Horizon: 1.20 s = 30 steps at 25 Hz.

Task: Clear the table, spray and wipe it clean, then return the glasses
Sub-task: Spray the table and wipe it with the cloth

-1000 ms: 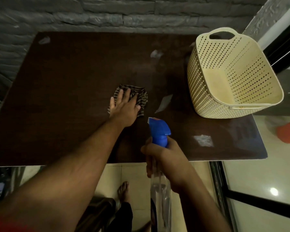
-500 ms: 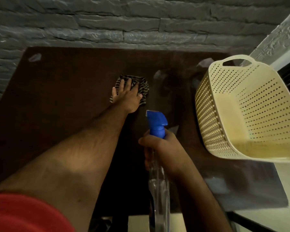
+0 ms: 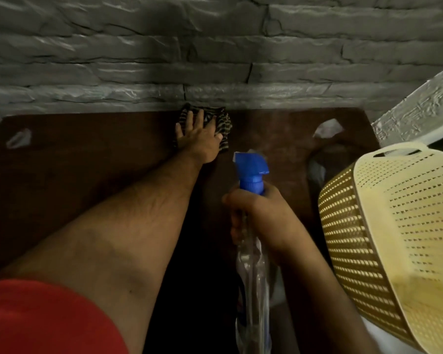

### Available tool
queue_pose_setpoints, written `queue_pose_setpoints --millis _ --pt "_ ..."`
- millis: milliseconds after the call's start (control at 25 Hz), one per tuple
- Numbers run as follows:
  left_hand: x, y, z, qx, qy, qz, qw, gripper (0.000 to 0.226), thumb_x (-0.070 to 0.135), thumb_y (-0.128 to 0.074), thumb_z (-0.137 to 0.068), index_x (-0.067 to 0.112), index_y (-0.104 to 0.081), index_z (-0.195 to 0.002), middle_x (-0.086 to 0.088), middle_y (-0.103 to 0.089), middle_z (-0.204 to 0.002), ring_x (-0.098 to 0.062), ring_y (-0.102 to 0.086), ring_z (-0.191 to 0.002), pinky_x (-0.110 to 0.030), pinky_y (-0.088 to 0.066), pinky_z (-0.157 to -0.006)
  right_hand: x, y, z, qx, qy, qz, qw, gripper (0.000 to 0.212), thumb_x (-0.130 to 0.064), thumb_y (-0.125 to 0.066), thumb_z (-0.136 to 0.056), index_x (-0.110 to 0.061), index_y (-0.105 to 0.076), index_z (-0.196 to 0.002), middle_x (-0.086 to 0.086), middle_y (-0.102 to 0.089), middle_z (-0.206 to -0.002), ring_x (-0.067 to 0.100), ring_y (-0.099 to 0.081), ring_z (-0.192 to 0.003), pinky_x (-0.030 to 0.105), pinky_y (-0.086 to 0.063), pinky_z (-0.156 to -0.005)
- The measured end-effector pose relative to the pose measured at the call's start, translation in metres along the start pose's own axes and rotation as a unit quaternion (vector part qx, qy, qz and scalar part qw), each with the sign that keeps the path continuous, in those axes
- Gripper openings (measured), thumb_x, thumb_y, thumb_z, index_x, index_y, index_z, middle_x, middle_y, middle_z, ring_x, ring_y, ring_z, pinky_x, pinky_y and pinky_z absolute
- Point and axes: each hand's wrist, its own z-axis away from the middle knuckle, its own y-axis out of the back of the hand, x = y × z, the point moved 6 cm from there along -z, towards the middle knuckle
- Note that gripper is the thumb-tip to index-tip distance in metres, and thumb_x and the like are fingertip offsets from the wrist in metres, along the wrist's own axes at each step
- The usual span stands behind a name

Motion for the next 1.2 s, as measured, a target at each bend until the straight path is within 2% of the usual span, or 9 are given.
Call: queue_pose_setpoints --millis 280,520,600,760,1000,1200 --pt "0.001 0.001 -0.008 0.0 -0.014 -0.003 1.0 0.058 0.047 -0.026 -0.101 0.031 -0.008 -0.153 -0.001 0.013 -0.162 -0.025 0.018 -0.147 -0.054 0.008 -0.117 -0.008 -0.012 -0.015 0.003 0.011 -0.003 1.0 0.012 -0.009 -0.063 -0.084 -0.012 -0.054 -0.088 0.003 -0.053 -0.058 0.016 -0.053 -0.05 0.031 -0.05 -0.049" --pt "-0.001 -0.009 0.014 -0.002 -0.01 0.001 1.0 0.06 0.047 -0.028 -0.1 0.03 -0.007 -0.153 -0.001 0.012 -0.162 -0.025 0.017 -0.147 -0.053 0.008 -0.117 -0.005 0.003 0.015 0.024 0.096 0.018 0.995 0.021 -0.01 -0.066 -0.08 -0.008 -0.052 -0.095 0.007 -0.053 -0.062 0.021 -0.053 -0.052 0.034 -0.05 -0.051" --pt "-0.003 -0.02 0.041 0.007 -0.011 0.002 1.0 0.059 0.047 -0.028 -0.1 0.03 -0.008 -0.153 -0.001 0.011 -0.162 -0.025 0.016 -0.147 -0.053 0.008 -0.117 -0.007 0.007 0.029 0.026 0.122 0.023 0.992 0.025 -0.012 -0.067 -0.076 -0.007 -0.053 -0.096 0.009 -0.053 -0.064 0.022 -0.053 -0.052 0.034 -0.05 -0.051" --pt "-0.008 -0.046 0.118 0.026 -0.026 0.015 0.999 0.059 0.045 -0.032 -0.099 0.028 -0.014 -0.153 -0.003 0.007 -0.162 -0.026 0.013 -0.148 -0.054 0.005 -0.117 -0.015 0.007 0.064 0.024 0.169 0.031 0.985 0.019 -0.005 -0.065 -0.082 -0.008 -0.052 -0.095 0.006 -0.054 -0.066 0.017 -0.053 -0.054 0.029 -0.049 -0.051" --pt "-0.004 -0.096 0.253 0.027 -0.014 0.005 1.0 0.058 0.048 -0.031 -0.099 0.029 -0.015 -0.153 -0.002 0.005 -0.163 -0.024 0.012 -0.148 -0.053 0.004 -0.117 -0.015 0.011 0.118 0.056 0.225 0.093 0.968 0.024 -0.019 -0.067 -0.074 -0.013 -0.052 -0.092 0.008 -0.055 -0.076 0.024 -0.055 -0.065 0.041 -0.052 -0.064" --pt "0.006 -0.133 0.356 -0.005 0.006 0.005 1.0 0.06 0.047 -0.029 -0.1 0.03 -0.007 -0.153 0.001 0.012 -0.162 -0.022 0.018 -0.147 -0.05 0.008 -0.117 -0.004 0.014 0.162 0.062 0.261 0.124 0.955 0.023 -0.014 -0.067 -0.082 -0.021 -0.049 -0.095 0.005 -0.057 -0.082 0.016 -0.06 -0.064 0.029 -0.054 -0.061"
